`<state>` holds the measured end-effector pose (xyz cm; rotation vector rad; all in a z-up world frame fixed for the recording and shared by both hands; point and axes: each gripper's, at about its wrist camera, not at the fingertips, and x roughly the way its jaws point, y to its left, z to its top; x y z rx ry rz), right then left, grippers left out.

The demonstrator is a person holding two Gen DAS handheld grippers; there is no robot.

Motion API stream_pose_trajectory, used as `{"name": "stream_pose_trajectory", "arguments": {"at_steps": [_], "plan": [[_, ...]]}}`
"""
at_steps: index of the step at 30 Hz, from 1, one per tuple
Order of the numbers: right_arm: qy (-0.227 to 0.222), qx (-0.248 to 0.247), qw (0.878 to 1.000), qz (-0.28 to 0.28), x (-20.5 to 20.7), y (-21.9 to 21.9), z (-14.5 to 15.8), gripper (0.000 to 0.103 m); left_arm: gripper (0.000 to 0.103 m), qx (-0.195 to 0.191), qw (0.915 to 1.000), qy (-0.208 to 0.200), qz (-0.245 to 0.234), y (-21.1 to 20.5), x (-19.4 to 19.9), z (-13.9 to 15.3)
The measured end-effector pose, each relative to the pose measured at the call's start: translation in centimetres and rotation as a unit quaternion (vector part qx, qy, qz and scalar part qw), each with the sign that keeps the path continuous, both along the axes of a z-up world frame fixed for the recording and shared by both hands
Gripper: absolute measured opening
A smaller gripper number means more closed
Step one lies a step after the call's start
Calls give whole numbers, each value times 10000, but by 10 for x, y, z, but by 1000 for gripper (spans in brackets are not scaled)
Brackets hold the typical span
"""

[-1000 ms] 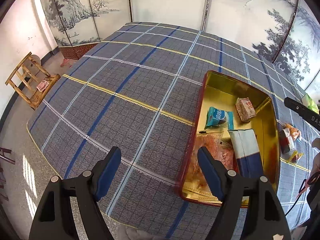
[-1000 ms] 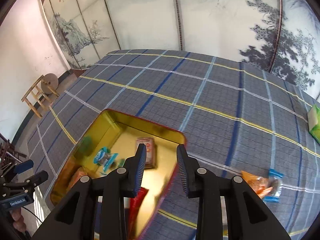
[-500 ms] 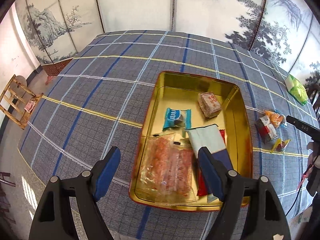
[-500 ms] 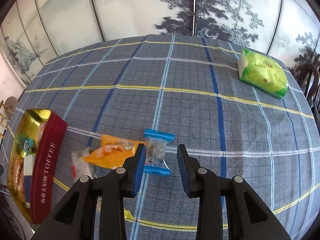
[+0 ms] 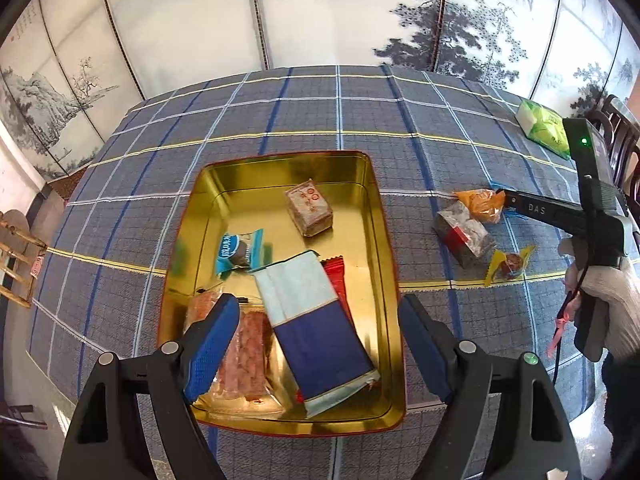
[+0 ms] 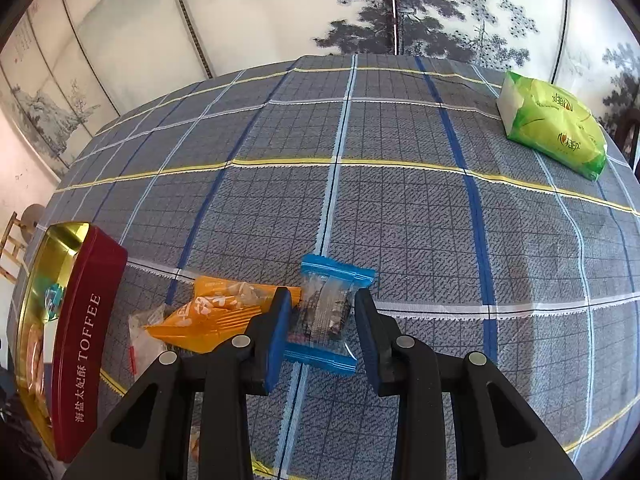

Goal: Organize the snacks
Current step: 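Grasp the blue-edged clear packet with the right gripper, then grasp the yellow-wrapped pastry with the left gripper and lift it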

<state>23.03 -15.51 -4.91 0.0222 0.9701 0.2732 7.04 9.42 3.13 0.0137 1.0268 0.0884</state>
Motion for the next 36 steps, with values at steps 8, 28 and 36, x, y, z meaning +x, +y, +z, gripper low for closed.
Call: {"name": "stream_pose_trajectory", "arguments": {"at_steps": [8, 28, 36], "plan": [[-289, -179, 9994, 99, 1, -2, -2, 32, 79, 25, 9995, 145, -288, -30, 9, -9], [-627, -712, 9936, -621, -44, -127, -8, 28, 76, -793, 9864, 291, -1410, -121, 40, -42], [-755, -643, 9927, -682, -50, -133, -10, 29, 60, -769, 9862, 565, -1350, -143, 57, -63]]}}
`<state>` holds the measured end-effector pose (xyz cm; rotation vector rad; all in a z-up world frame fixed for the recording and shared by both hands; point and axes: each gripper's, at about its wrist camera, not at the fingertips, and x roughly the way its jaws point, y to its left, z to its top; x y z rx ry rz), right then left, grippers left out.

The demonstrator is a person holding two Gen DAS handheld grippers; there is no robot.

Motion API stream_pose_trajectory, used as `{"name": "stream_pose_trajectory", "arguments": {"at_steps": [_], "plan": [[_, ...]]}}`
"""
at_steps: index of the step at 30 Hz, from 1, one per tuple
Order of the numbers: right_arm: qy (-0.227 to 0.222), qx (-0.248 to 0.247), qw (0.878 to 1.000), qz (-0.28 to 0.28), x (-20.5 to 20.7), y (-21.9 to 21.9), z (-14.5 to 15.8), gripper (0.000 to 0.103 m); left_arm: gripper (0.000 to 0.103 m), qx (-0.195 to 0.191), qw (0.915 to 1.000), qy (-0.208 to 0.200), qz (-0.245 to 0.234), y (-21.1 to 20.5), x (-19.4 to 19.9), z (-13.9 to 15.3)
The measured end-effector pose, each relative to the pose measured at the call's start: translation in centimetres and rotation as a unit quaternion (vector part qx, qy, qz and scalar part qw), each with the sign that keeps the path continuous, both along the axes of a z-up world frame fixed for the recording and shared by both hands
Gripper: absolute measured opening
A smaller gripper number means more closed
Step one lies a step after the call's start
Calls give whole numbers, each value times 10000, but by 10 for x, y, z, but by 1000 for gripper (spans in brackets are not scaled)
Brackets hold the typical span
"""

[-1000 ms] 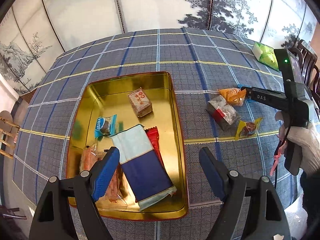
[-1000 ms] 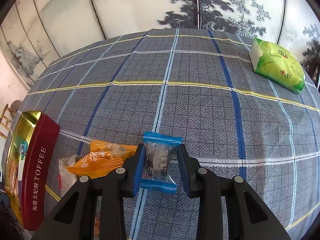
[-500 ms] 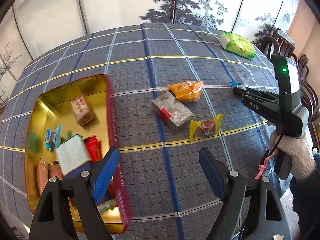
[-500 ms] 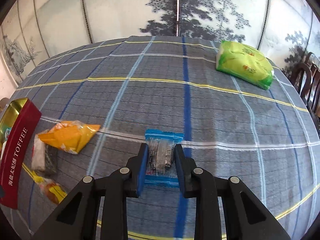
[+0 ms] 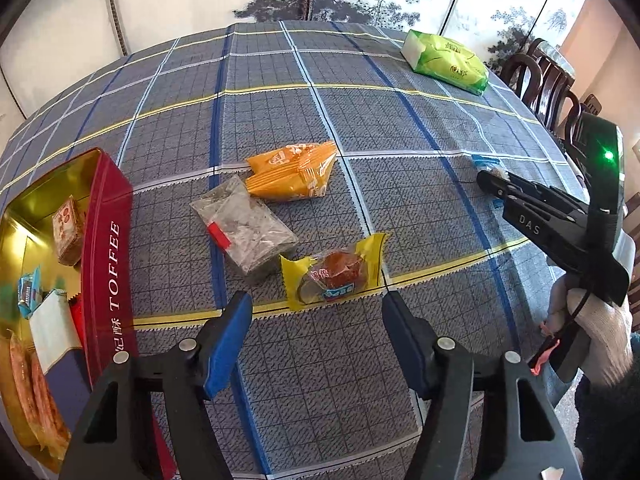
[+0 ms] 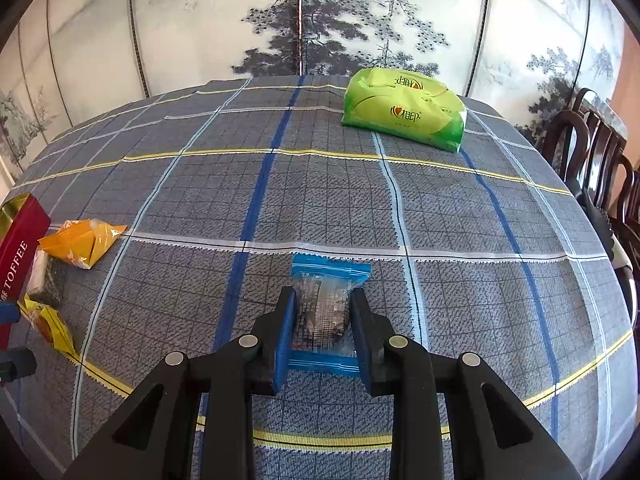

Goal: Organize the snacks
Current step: 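Grasp the yellow-wrapped pastry with the left gripper and lift it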

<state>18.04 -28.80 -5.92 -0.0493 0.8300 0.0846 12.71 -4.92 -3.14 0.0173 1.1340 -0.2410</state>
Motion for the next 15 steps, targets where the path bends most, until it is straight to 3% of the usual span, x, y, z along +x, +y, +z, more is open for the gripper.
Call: {"name": "stream_pose_trajectory", "arguments": {"at_steps": [15], "plan": [[4, 44, 10000, -2, 0, 0, 0, 30, 39, -157, 9998, 120, 25, -14, 22, -14]]}}
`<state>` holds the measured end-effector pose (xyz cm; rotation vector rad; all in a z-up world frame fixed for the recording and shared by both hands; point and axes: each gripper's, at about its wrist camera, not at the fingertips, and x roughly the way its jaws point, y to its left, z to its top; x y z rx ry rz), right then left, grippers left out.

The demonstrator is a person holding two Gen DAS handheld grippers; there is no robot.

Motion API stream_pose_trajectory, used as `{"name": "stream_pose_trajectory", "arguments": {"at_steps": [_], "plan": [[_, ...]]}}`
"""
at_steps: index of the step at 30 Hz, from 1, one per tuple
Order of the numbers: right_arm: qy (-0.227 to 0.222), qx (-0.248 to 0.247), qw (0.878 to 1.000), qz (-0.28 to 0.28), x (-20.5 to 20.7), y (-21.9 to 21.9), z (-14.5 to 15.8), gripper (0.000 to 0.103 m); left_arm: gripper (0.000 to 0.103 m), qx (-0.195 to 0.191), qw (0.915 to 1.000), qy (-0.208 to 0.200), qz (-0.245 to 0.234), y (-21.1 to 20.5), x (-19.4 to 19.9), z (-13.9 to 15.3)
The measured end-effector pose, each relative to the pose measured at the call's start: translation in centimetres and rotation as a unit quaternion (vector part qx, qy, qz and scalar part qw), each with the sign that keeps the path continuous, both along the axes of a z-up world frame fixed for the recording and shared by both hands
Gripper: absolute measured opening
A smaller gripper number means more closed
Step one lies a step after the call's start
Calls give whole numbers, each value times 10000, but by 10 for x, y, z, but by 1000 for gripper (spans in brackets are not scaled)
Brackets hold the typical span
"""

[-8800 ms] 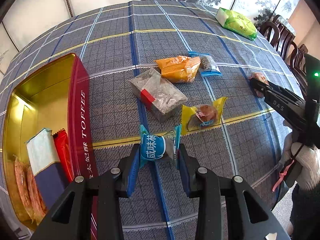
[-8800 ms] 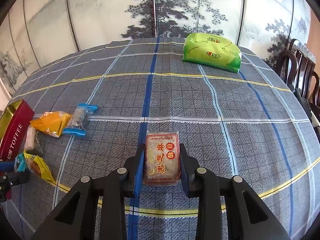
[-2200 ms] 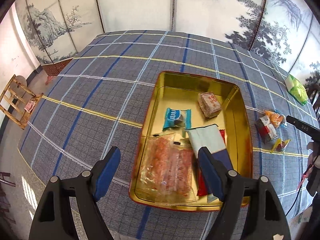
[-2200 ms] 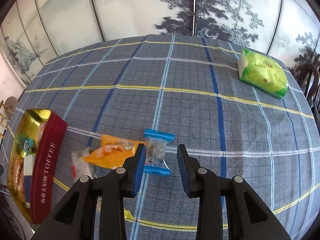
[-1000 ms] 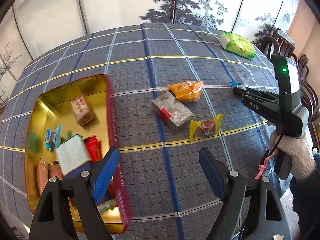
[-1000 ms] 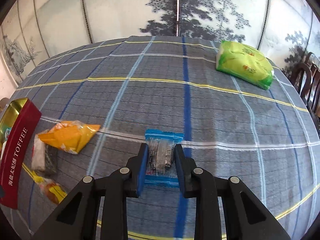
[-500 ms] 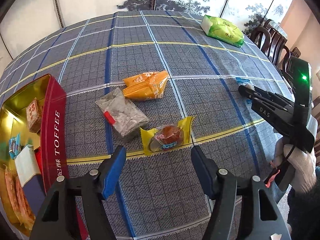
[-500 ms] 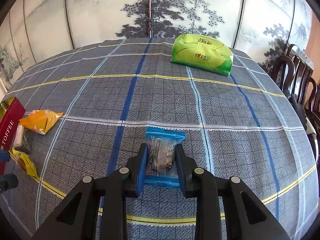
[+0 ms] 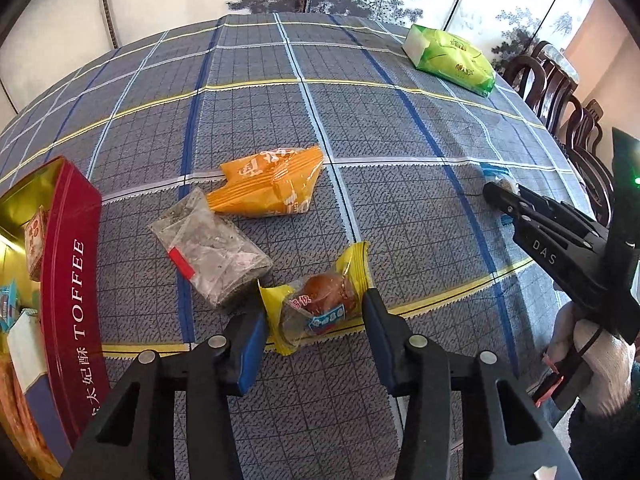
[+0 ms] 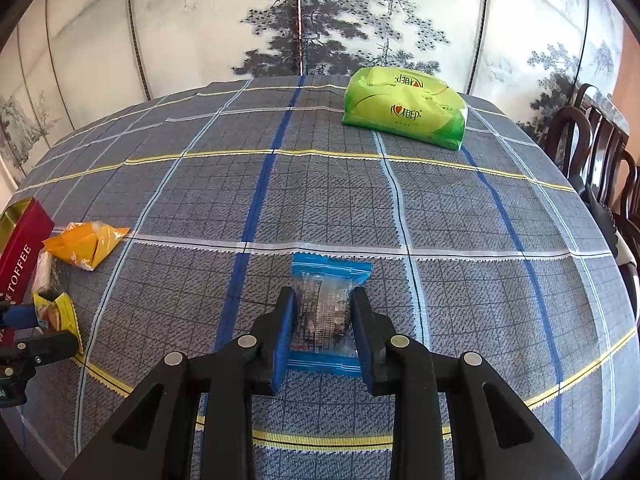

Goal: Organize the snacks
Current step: 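Grasp the yellow-wrapped pastry with the left gripper and lift it, then carry the yellow pastry into the tin and open the left gripper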

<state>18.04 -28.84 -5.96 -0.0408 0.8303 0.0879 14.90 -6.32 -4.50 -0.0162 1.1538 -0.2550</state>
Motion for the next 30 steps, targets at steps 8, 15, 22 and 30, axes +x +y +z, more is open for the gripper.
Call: {"name": "stream_pose_trajectory", "arguments": {"at_steps": [8, 15, 22, 30], "plan": [[0, -4, 10000, -1, 0, 0, 0, 30, 29, -153, 9998, 86, 91, 13, -10, 2], [1, -2, 10000, -3, 0, 0, 0, 30, 22, -96, 9999, 32, 101, 20, -21, 8], [0, -7, 10000, -5, 0, 1, 0, 30, 22, -98, 9999, 37, 73, 26, -28, 9], [1, -5, 10000, -6, 0, 1, 0, 30, 22, 52, 9998, -118, 125, 32, -35, 22]]}}
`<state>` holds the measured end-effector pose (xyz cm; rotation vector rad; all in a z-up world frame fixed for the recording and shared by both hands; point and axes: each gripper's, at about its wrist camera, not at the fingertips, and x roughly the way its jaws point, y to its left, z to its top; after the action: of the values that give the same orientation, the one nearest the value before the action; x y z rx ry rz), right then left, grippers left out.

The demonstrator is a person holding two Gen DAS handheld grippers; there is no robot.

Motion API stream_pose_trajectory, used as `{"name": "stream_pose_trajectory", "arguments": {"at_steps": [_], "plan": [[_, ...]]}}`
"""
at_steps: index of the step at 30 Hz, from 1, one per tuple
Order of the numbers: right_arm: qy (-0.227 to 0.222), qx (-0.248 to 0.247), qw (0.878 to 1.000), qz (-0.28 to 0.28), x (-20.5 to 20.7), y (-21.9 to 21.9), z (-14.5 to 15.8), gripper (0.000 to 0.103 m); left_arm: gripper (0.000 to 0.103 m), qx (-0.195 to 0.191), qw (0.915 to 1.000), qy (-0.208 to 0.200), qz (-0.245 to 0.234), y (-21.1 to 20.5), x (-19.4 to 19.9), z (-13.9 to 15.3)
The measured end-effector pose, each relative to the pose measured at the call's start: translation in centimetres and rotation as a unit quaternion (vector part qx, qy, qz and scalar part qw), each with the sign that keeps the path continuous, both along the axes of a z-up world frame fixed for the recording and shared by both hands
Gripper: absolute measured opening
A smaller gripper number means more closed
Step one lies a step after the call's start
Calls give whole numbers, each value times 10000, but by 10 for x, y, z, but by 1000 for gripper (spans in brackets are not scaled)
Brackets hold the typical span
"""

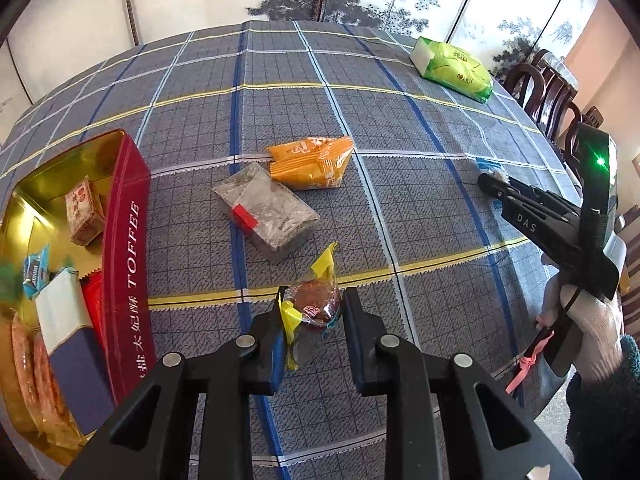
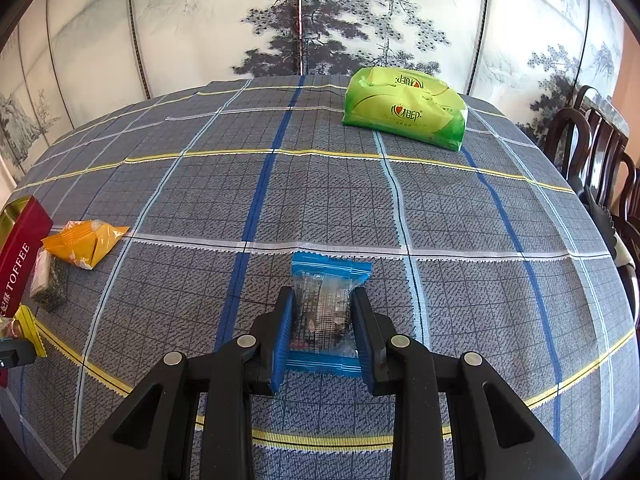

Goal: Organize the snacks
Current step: 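Carry the yellow pastry into the tin and open the left gripper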

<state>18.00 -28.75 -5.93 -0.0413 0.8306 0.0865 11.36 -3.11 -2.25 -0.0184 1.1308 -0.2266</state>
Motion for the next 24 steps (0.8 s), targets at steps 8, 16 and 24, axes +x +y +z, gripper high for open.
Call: {"name": "stream_pose_trajectory", "arguments": {"at_steps": [8, 16, 24], "plan": [[1, -4, 10000, -3, 0, 0, 0, 30, 22, 85, 9996, -150, 201, 21, -3, 16], [1, -8, 10000, -6, 0, 1, 0, 31, 22, 166, 9976, -421, 525, 57, 0, 38], [2, -9, 10000, -12, 0, 0, 0, 31, 22, 496, 9893, -680, 1193, 125, 21, 53]]}}
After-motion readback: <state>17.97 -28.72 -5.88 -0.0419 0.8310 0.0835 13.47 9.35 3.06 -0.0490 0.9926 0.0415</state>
